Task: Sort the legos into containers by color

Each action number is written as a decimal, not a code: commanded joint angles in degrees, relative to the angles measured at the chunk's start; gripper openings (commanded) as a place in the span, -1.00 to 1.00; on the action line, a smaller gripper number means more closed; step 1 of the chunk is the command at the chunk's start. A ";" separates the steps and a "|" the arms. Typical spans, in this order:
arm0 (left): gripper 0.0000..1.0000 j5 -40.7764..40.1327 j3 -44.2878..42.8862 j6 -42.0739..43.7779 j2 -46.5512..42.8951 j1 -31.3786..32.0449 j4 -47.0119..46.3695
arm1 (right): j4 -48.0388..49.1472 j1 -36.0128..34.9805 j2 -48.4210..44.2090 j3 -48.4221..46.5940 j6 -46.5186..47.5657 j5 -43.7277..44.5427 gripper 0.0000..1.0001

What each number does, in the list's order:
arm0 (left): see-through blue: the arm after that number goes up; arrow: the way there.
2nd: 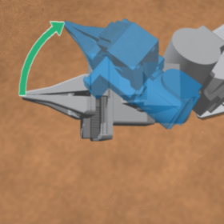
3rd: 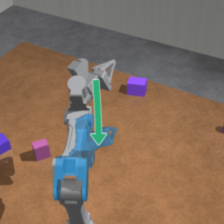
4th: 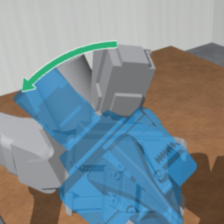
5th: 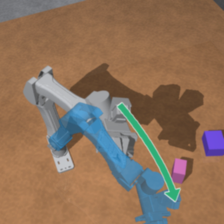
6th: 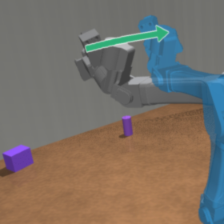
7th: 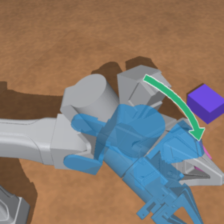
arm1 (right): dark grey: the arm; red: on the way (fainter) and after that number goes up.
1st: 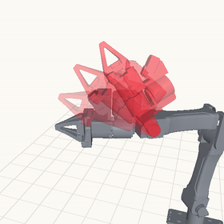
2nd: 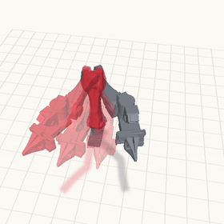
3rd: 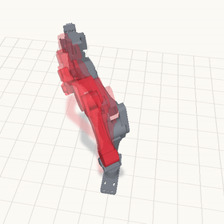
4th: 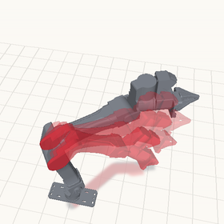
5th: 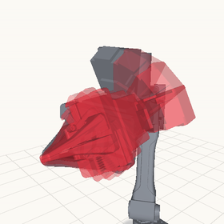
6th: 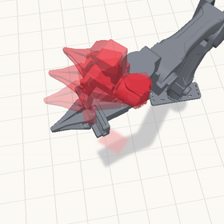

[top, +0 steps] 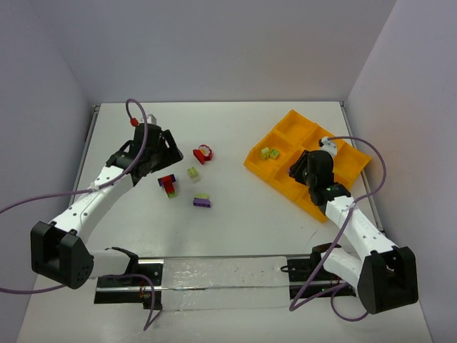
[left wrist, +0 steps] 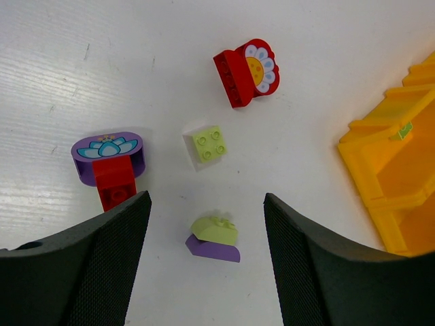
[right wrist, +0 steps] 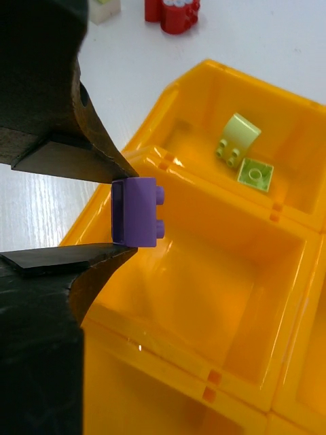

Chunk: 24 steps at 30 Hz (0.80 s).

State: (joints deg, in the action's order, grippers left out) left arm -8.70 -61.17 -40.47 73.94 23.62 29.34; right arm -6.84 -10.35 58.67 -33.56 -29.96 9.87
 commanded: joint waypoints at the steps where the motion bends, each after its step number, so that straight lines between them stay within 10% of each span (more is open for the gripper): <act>1: 0.55 6.23 1.45 -0.19 -2.90 -3.64 -3.70 | 2.14 0.73 0.15 -0.11 1.42 5.29 -0.72; 7: 0.86 4.42 1.59 0.14 -2.84 -4.90 -1.32 | 1.22 0.68 4.09 -3.01 2.18 5.96 0.36; 24: 0.83 7.40 -5.92 1.46 13.74 0.39 -9.59 | -3.92 -3.93 -4.46 -10.31 4.81 1.83 0.49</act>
State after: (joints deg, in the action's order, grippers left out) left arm -3.27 -62.40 -39.55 82.39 21.93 23.93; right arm -9.63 -11.45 57.24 -40.05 -27.07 12.83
